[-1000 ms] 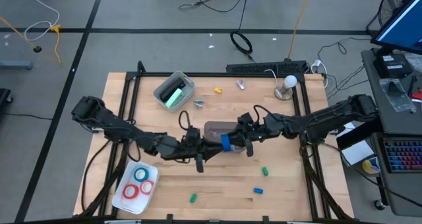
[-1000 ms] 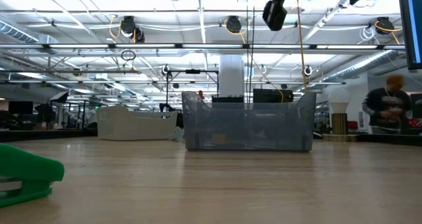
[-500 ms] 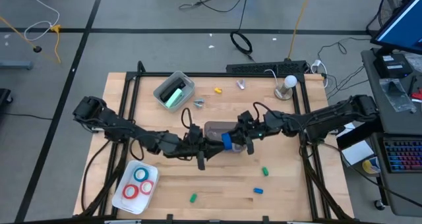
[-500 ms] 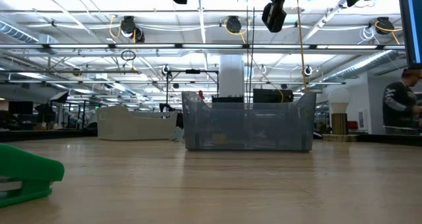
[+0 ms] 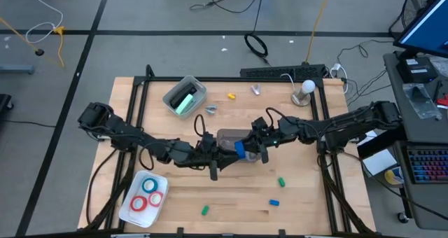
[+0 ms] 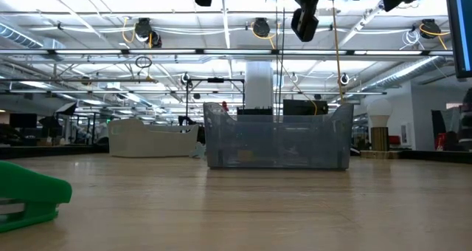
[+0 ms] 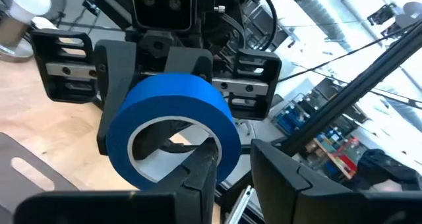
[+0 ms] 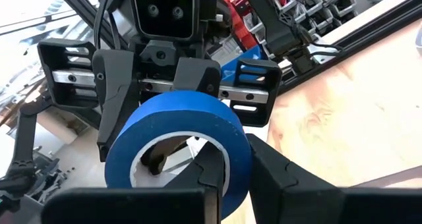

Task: Pick and place Stapler, Stapler remover, tape
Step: Put the dark blue tape into the white bin

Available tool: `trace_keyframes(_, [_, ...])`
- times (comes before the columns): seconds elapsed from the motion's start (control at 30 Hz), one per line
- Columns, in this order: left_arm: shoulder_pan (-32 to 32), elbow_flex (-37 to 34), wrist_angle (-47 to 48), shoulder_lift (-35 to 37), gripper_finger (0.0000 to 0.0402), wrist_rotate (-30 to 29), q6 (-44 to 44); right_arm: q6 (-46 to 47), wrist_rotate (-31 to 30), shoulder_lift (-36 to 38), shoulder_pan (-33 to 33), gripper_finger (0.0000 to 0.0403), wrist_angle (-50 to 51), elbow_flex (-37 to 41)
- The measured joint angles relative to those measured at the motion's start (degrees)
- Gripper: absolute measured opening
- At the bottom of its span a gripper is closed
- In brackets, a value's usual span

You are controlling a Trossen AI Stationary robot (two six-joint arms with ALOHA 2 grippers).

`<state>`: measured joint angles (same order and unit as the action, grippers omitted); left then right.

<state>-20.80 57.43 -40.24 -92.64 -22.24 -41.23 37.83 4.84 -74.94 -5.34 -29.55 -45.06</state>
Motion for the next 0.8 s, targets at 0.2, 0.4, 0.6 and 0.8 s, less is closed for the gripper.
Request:
trace_keyframes(0.2, [0.00,0.00,-0.08,0.00,0.0093,1.70,-0.95,-0.06,0.24,0.05,-0.02,0.0032,0.89,0.00])
trace_keyframes(0.4, [0.58,0.00,0.15,0.00,0.0093,0.24,-1.57,0.04,-1.74,0.05,-0.02,0.0032,1.10,0.00])
trace_keyframes(0.6, [2.09,0.00,1.70,0.16,0.0093,-0.31,-4.42,-0.11,-5.10,0.09,-0.02,0.0032,1.34,0.06])
trace_keyframes(0.8, [3.54,0.00,7.51,0.24,0.0092,-0.37,-11.94,-0.33,-7.01,-0.08,0.02,0.0032,3.02,0.22])
